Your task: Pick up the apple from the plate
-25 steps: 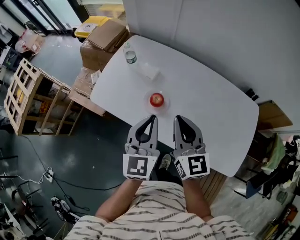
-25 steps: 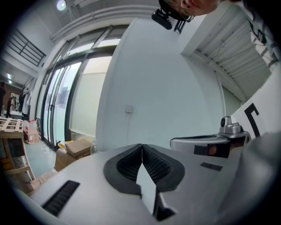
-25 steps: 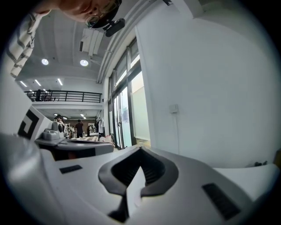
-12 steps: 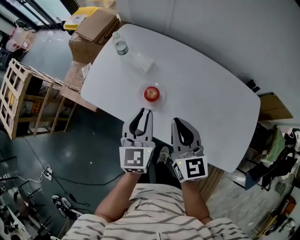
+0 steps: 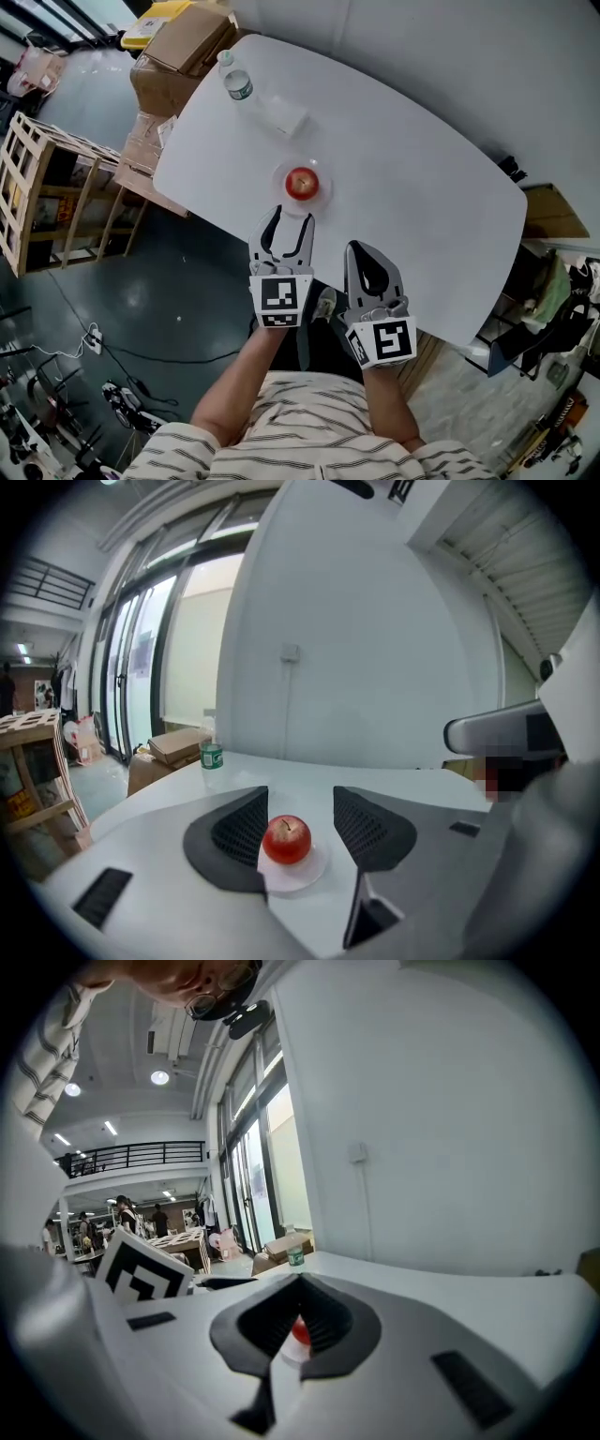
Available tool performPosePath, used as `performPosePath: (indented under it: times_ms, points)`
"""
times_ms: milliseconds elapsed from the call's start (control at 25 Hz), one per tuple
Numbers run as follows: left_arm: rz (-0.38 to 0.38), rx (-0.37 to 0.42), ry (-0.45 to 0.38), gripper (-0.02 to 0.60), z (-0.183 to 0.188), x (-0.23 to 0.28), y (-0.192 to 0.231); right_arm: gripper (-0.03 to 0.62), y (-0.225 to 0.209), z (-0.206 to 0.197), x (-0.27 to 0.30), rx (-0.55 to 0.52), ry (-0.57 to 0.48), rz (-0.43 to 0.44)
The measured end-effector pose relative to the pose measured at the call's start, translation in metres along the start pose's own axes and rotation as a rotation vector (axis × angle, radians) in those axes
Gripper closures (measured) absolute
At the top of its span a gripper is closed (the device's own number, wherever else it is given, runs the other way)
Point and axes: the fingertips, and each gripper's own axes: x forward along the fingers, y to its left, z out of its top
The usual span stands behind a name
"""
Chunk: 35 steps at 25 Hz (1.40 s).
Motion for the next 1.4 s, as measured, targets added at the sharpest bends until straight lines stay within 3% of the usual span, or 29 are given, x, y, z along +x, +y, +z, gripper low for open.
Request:
performPosePath:
  times_ms: [360, 600, 960, 1400]
  points:
    - [0.024, -0.022, 0.069, 0.263, -0.039, 0.038, 0.018, 0.594, -0.012, -0.012, 0.009, 0.006, 0.024, -0.011]
    - [-0.003, -0.005, 0.077, 0.206, -0.056, 0.056, 0.016, 0.594, -0.009, -0.015, 0.010, 0.005, 0.036, -0.007]
    - [-0.028, 0.071, 0.077, 0.163, -0.079, 0.083, 0.012, 0.592, -0.008, -0.022, 0.014, 0.009, 0.044, -0.007]
    - [-0.015, 0.119, 0.143, 0.156, -0.105, 0.108, 0.021, 0.594, -0.009, -0.028, 0.014, 0.014, 0.060, -0.010]
